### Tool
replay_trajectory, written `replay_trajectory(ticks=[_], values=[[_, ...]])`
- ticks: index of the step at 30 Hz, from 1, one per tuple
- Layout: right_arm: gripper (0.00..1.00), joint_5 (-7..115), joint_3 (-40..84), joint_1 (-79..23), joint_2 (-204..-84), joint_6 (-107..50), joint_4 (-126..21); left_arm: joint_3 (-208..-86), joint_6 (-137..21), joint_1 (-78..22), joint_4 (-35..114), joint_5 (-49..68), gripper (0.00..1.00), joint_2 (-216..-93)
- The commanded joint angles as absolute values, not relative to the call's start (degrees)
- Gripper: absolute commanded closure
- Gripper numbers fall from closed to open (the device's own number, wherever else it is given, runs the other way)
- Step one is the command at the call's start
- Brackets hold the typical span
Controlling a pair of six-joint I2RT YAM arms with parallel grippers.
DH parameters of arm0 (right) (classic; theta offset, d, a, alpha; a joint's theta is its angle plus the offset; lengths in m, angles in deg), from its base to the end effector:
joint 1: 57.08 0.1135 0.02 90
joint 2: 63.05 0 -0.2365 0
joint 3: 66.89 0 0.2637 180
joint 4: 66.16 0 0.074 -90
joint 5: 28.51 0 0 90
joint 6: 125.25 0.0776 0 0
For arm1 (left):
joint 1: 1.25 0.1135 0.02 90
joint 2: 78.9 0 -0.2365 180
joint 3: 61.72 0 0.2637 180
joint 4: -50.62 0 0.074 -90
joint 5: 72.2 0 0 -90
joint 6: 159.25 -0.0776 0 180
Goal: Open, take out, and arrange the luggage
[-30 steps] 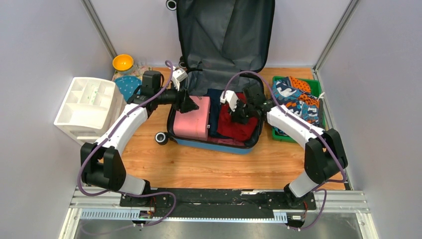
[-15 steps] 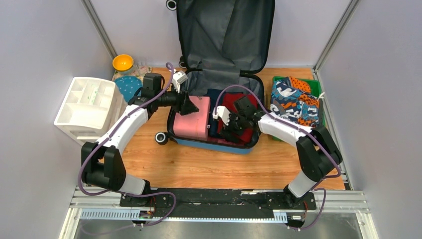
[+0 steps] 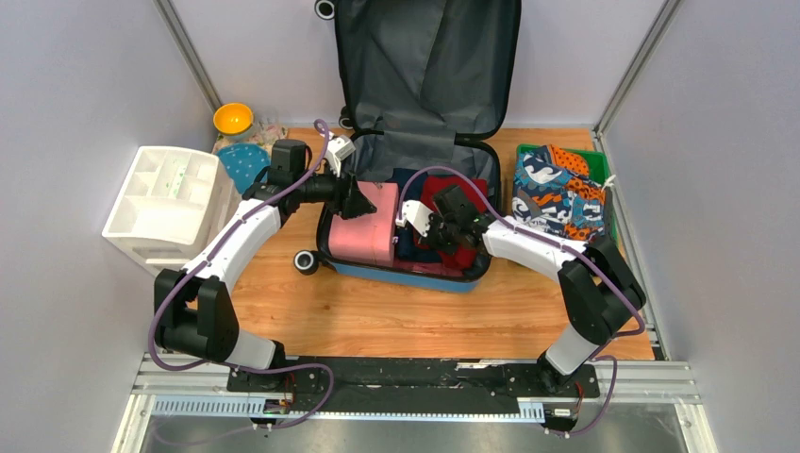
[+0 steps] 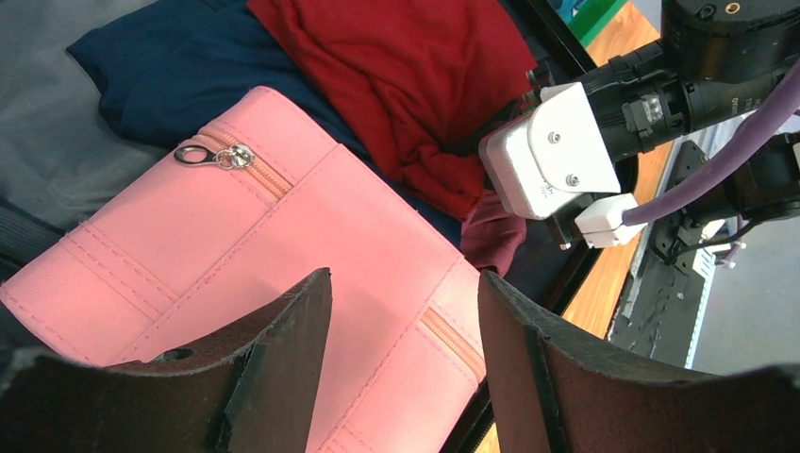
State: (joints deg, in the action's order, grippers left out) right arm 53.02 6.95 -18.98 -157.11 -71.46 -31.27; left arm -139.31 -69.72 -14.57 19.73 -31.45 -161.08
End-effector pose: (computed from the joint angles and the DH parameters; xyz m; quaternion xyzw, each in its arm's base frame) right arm 0.2844 0.2376 0.1346 -0.5923 0.7449 0.0754 0.2978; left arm 0.3292 -0.1383 0.2543 0.2865 0.7793 -0.4147 0.3723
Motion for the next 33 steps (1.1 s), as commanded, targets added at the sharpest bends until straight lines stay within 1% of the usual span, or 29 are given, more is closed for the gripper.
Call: replay_trajectory(ticks=[1,6,11,14,17,21,24,25,26,28,31,33], values=[[1.00,55.17,7.87,-21.13,-155.87,-71.11,-28.77,-139.56,-69.87,-13.90,20.68,-33.09,0.34,-158.97],[1.00,47.18,14.71,-24.03,-153.32,-70.76,-22.44,-139.47,-69.78,-13.90,20.76,-33.61,0.34,-158.89],[1.00,40.32,19.03,-26.40,-152.43,-73.31,-14.53,-139.38,-69.61,-13.90,21.03,-33.88,0.34,-158.89],[0.94,37.33,20.44,-27.81,-153.84,-74.36,-11.18,-139.29,-69.52,-13.90,21.64,-34.14,0.34,-159.06],[0.93,34.96,22.63,-29.91,-156.47,-73.49,-8.02,-139.38,-69.61,-13.81,21.99,-34.23,0.34,-159.06],[0.92,34.15,24.31,-31.86,-159.72,-69.98,-7.57,-139.12,-69.52,-13.81,21.99,-34.23,0.34,-158.97],[0.87,35.03,25.36,-31.95,-162.97,-64.64,-9.06,-138.68,-67.94,-13.81,22.43,-34.32,0.34,-158.97],[0.82,35.38,25.37,-31.95,-163.42,-63.30,-10.20,-138.59,-67.85,-13.81,22.52,-34.32,0.34,-158.97],[0.80,35.47,25.37,-31.95,-163.68,-62.25,-10.73,-138.59,-68.11,-13.81,22.35,-34.32,0.34,-158.97],[0.79,36.26,24.75,-32.03,-164.04,-59.96,-12.48,-138.50,-68.37,-13.81,22.08,-34.32,0.34,-158.71],[0.73,36.35,24.31,-32.21,-164.48,-58.73,-13.37,-138.15,-68.55,-13.81,21.82,-34.23,0.34,-158.45],[0.71,36.09,24.40,-32.56,-165.00,-58.11,-13.46,-138.15,-68.55,-13.90,21.73,-34.32,0.34,-158.36]])
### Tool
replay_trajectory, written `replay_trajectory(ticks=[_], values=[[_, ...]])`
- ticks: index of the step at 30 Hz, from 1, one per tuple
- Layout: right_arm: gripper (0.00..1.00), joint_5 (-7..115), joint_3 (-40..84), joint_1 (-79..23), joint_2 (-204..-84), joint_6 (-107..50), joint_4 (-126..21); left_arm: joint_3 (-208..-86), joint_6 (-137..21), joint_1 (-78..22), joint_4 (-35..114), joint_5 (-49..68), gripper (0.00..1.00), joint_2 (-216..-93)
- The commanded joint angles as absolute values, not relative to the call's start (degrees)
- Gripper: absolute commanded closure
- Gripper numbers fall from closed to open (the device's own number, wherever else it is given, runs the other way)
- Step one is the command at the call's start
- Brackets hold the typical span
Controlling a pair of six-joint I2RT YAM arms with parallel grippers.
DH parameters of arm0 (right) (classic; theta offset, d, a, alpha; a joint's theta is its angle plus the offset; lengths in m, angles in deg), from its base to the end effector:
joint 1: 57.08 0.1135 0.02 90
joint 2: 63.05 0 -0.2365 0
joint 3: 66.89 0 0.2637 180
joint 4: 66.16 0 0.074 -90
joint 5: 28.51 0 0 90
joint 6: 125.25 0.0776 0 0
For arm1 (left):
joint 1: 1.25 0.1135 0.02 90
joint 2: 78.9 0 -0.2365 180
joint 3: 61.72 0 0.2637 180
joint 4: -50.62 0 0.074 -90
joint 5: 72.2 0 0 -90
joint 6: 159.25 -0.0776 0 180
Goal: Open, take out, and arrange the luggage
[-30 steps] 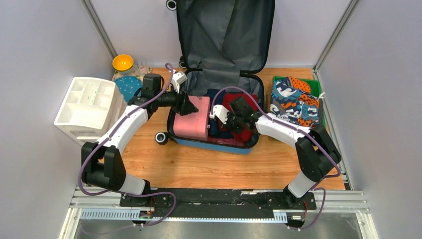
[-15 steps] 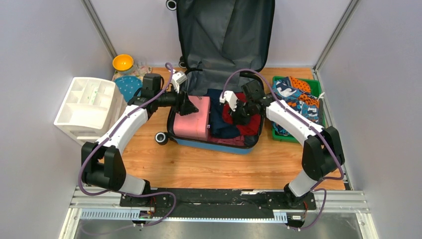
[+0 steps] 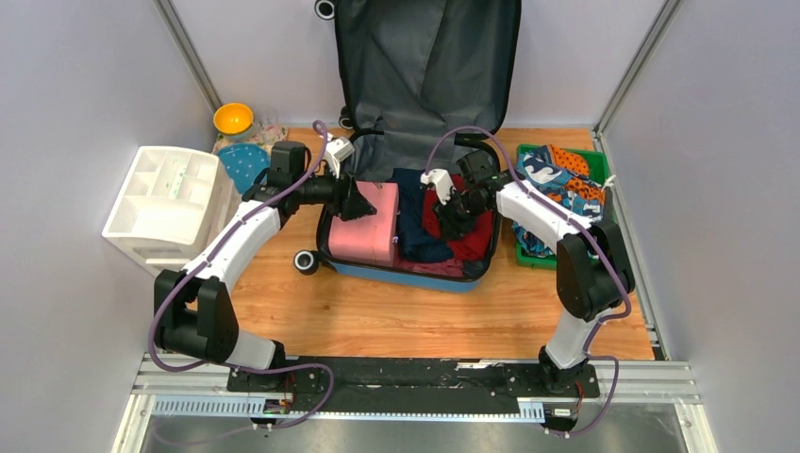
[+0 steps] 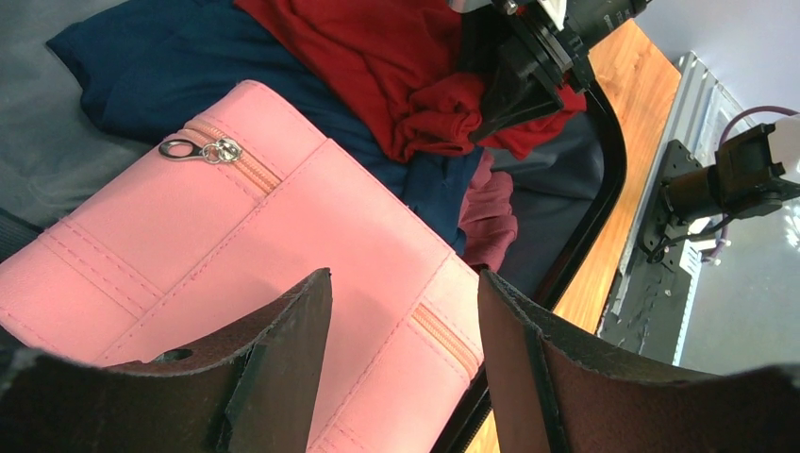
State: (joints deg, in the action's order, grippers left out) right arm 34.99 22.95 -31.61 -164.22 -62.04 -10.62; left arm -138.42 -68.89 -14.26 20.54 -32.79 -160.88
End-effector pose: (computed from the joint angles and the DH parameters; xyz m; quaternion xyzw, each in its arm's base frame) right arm 0.3288 0.1950 0.1618 -0.4612 0.8359 0.2223 0.1977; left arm 0.3276 -0.1372 0.2521 0.2834 0.7768 -0.4253 0.3679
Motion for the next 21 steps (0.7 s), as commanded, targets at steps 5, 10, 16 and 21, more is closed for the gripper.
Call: replay_trajectory(ticks=[5,10,16,21], values=[[0.64,34.86,25.28,-34.14,-165.44,-56.79,-13.29,-138.15,-68.38,-13.90,21.91,-34.67,0.34,-158.45],[0.61,33.10,26.42,-35.20,-166.23,-55.65,-12.32,-138.24,-67.94,-13.81,22.43,-35.11,0.34,-158.80],[0.57,30.03,27.91,-36.60,-167.37,-53.98,-11.53,-138.15,-67.94,-13.90,22.52,-35.46,0.34,-158.89],[0.56,28.27,29.06,-37.48,-167.90,-54.15,-10.65,-138.15,-67.94,-13.90,22.52,-35.64,0.34,-158.97]])
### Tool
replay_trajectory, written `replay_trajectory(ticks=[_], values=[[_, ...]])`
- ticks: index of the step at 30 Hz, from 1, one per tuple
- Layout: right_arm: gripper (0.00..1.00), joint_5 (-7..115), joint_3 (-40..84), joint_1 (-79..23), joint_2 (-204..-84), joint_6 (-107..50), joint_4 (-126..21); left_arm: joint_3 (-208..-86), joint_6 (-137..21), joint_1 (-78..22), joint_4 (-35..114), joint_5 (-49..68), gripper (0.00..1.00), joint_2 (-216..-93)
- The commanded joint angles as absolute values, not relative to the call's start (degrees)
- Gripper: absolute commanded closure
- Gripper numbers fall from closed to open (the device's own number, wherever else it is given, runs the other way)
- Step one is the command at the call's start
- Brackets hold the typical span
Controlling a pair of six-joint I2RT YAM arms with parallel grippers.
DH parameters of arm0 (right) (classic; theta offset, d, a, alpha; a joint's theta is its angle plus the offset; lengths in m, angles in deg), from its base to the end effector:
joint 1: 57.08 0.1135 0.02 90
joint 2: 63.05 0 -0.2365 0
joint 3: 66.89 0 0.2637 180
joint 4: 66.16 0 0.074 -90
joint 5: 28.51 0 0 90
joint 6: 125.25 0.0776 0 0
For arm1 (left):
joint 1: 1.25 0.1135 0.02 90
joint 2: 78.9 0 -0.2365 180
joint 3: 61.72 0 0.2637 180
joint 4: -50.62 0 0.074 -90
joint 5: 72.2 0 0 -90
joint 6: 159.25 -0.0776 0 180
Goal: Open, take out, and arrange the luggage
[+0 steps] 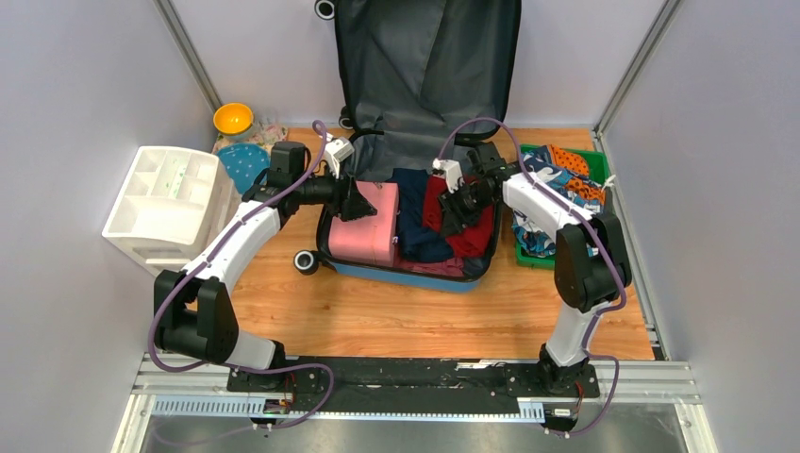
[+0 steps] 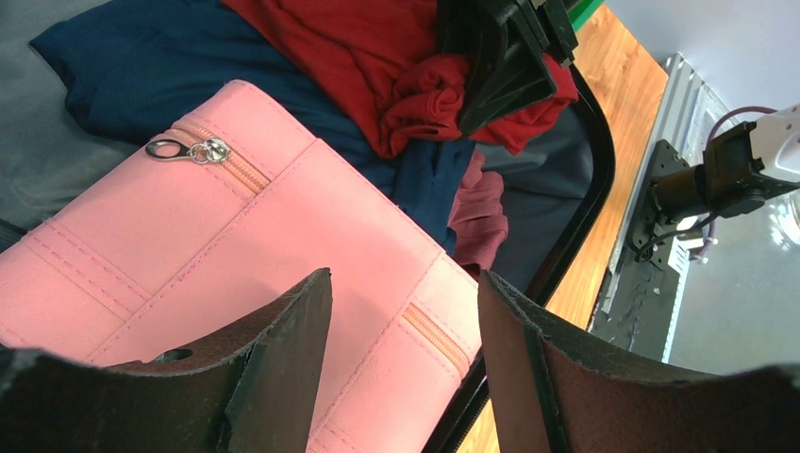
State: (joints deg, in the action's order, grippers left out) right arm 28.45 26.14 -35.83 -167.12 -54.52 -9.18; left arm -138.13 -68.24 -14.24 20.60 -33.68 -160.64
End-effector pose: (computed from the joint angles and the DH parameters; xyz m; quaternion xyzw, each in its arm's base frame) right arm 0.3466 0.1802 0.1635 -0.3768 0.8641 0.2823 0.1779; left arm 0.3258 -0.1375 0.2523 0.2818 0.7751 -0.4333 0.3634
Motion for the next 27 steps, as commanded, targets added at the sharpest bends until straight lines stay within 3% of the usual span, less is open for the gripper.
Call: replay_trajectory(ticks=[1,15,18,19,20,27], values=[[0.57,27.66,29.32,-37.83,-167.90,-54.15,-10.47,-138.24,-67.76,-13.90,22.61,-35.72,0.34,-159.15],[0.58,19.21,34.33,-41.88,-169.48,-56.96,-3.36,-138.59,-67.23,-13.90,23.58,-37.13,0.33,-160.11],[0.75,19.74,34.33,-41.88,-169.66,-57.05,-3.62,-138.68,-67.23,-13.81,23.75,-36.96,0.34,-160.12],[0.90,20.17,34.25,-41.97,-169.66,-57.05,-3.88,-138.50,-67.32,-13.81,23.75,-36.87,0.33,-160.20],[0.98,20.27,34.16,-41.88,-169.66,-56.96,-4.05,-138.50,-67.32,-13.81,23.67,-36.95,0.33,-160.03],[1.00,19.30,33.37,-41.97,-167.47,-55.12,-6.51,-138.15,-67.58,-13.81,23.58,-36.78,0.33,-159.76]])
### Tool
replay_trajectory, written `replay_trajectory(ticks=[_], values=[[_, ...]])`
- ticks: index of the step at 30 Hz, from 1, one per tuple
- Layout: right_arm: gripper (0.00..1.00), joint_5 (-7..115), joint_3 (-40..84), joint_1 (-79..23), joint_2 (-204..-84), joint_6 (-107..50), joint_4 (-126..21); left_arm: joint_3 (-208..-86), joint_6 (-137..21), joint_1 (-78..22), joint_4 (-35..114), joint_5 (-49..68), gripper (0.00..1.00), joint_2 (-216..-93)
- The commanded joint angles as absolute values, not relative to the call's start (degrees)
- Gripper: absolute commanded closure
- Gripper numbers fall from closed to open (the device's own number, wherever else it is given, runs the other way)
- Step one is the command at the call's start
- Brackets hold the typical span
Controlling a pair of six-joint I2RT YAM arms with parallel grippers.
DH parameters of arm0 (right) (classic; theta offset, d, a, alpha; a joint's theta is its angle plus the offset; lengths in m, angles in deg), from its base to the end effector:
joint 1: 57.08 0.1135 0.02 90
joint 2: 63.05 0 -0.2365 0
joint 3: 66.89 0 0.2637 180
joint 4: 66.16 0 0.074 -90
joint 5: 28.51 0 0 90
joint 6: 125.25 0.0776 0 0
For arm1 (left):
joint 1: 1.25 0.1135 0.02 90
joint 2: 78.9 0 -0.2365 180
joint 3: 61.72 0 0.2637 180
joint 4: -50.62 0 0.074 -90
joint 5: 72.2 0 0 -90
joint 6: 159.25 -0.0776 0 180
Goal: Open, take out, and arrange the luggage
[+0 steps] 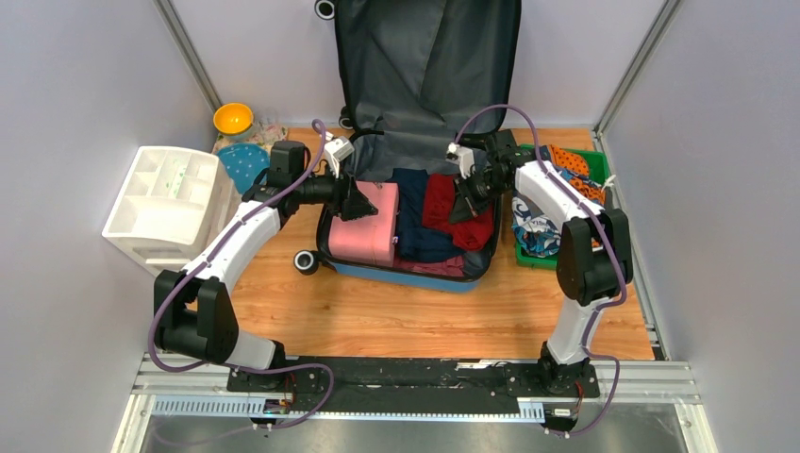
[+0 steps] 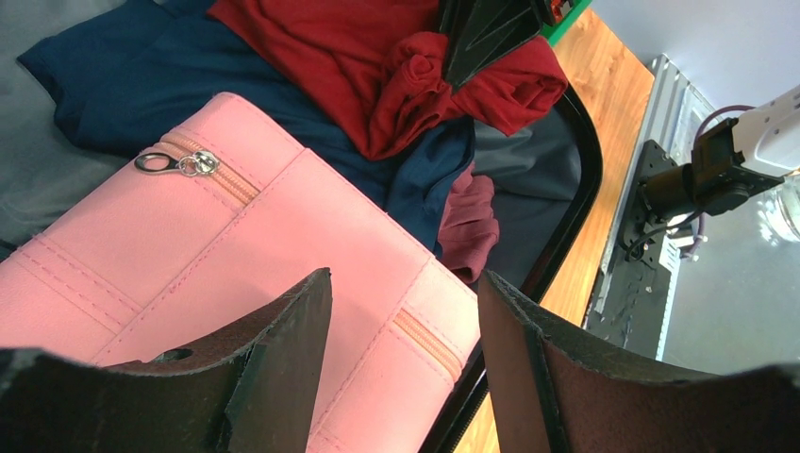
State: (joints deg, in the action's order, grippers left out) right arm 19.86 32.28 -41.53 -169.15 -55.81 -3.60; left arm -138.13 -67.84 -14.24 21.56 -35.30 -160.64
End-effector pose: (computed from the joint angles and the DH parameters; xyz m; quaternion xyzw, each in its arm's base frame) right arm 0.3654 0.1552 0.1853 -0.3452 0.8549 0.3421 0.1815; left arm 0.3252 -0.1387 0.2549 0.2873 0.7662 -0.4446 0.3644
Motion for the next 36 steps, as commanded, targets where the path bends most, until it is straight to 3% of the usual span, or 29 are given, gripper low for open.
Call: replay_trajectory(ticks=[1,9,16,28,36], values=[[1.00,19.39,33.45,-41.97,-166.94,-54.94,-6.60,-138.15,-67.58,-13.81,23.58,-36.69,0.33,-159.68],[1.00,24.57,38.63,-42.23,-153.42,-59.59,-5.64,-139.03,-69.16,-13.90,22.43,-37.57,0.33,-159.15],[1.00,28.09,41.97,-48.55,-142.51,-70.05,-4.94,-140.34,-68.82,-13.81,23.57,-38.71,0.33,-159.76],[1.00,28.09,59.28,-68.67,-144.52,-79.80,-2.21,-140.61,-64.95,-13.90,28.41,-40.91,0.33,-161.08],[1.00,24.93,61.39,-78.87,-151.89,-87.71,-15.21,-140.87,-63.01,-13.90,29.82,-40.91,0.33,-162.75]])
